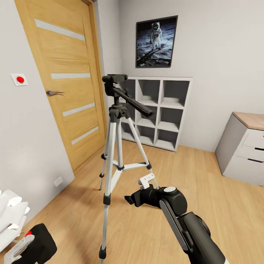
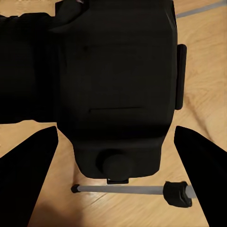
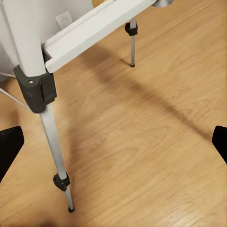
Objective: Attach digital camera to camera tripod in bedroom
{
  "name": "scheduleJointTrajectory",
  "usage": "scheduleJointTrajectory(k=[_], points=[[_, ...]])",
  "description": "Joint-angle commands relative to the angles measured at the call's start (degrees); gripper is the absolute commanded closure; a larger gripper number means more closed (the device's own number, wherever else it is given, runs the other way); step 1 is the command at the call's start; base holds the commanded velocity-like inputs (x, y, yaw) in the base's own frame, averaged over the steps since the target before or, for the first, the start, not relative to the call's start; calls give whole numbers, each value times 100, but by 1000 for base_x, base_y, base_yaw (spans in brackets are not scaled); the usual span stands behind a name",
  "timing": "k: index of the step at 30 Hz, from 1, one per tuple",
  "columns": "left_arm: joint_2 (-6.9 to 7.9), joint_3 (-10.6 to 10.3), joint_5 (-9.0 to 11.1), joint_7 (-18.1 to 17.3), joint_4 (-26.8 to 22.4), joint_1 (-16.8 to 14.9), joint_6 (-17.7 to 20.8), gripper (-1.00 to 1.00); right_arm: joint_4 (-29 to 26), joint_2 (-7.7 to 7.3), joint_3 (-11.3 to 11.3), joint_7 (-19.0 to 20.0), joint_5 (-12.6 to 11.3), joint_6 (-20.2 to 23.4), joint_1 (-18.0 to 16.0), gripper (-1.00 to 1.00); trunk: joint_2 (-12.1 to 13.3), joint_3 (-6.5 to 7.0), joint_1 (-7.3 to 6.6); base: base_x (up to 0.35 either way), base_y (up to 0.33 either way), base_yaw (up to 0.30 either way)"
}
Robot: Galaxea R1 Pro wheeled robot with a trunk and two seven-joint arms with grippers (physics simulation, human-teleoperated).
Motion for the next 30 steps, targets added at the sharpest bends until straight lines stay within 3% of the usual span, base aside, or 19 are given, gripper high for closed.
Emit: scheduleJointTrajectory(k=[1,14,30], points=[[-3,17,25,-17,-4,-7,39,100,-3,0,-1,-32,-53,29,-5,-100,-3,-5,-1,1,137,-58],[-10,17,21,-19,-4,-7,37,100,-3,-22,-1,-32,-55,29,-5,-100,-3,-5,-1,13,251,-219],[-7,15,27,-21,0,-7,45,100,-3,-23,-2,-32,-56,29,-5,-100,-3,-5,-1,3,29,-110]])
